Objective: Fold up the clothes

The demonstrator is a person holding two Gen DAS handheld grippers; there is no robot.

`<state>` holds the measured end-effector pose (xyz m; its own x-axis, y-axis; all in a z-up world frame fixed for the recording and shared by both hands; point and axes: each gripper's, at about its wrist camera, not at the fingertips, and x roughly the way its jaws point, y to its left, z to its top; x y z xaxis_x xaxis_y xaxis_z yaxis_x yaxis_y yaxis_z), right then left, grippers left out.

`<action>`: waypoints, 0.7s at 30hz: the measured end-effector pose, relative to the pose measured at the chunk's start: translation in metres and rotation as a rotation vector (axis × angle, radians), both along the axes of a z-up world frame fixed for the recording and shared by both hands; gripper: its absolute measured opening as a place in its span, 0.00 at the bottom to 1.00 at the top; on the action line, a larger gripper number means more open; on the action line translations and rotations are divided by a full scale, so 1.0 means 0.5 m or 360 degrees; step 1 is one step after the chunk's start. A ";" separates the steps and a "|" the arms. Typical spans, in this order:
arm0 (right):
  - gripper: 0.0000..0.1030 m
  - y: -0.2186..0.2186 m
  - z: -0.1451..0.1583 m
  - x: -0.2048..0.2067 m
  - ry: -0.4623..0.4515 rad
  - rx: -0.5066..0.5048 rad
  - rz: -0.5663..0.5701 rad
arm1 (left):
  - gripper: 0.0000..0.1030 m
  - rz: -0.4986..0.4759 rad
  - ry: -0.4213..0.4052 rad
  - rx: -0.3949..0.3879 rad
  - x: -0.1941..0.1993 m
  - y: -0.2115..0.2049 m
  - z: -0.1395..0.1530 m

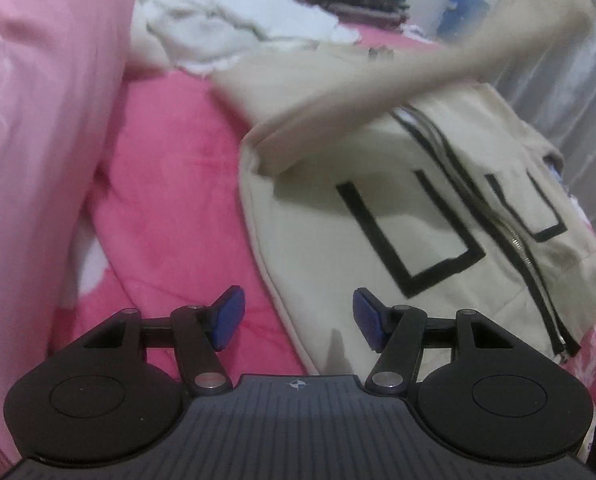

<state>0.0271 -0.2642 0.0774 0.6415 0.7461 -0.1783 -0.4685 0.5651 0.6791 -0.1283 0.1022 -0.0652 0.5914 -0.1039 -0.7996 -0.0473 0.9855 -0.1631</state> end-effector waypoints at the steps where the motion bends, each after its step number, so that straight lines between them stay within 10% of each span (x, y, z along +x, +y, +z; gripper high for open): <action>1: 0.13 -0.028 -0.032 -0.014 0.0027 -0.0062 -0.0076 | 0.58 0.0014 0.0023 0.0001 0.004 0.000 -0.007; 8: 0.13 -0.155 -0.293 -0.041 0.0712 -0.0055 -0.0342 | 0.58 -0.0044 -0.0038 0.0236 0.047 -0.024 -0.023; 16: 0.16 -0.168 -0.191 -0.089 0.0472 -0.0010 -0.0156 | 0.58 -0.0064 -0.0111 0.0429 0.086 -0.041 -0.024; 21: 0.30 -0.155 -0.259 -0.106 0.1025 -0.0669 -0.0093 | 0.58 -0.0098 -0.0159 0.0593 0.094 -0.051 -0.027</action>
